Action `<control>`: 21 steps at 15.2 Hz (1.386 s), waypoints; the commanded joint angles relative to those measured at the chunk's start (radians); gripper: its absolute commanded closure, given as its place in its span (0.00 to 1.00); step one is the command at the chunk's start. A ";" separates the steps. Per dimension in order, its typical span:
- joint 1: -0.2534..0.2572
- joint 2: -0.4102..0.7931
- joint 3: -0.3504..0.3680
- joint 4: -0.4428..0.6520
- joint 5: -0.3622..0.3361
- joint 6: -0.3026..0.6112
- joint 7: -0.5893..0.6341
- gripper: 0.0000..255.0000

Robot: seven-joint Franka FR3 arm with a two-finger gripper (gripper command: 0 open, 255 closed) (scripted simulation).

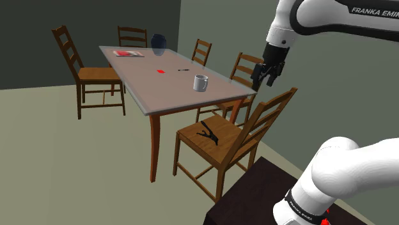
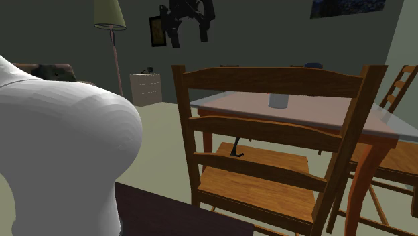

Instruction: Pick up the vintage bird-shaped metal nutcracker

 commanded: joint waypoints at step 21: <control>-0.010 0.507 -0.116 -0.187 -0.055 0.750 -0.078 0.00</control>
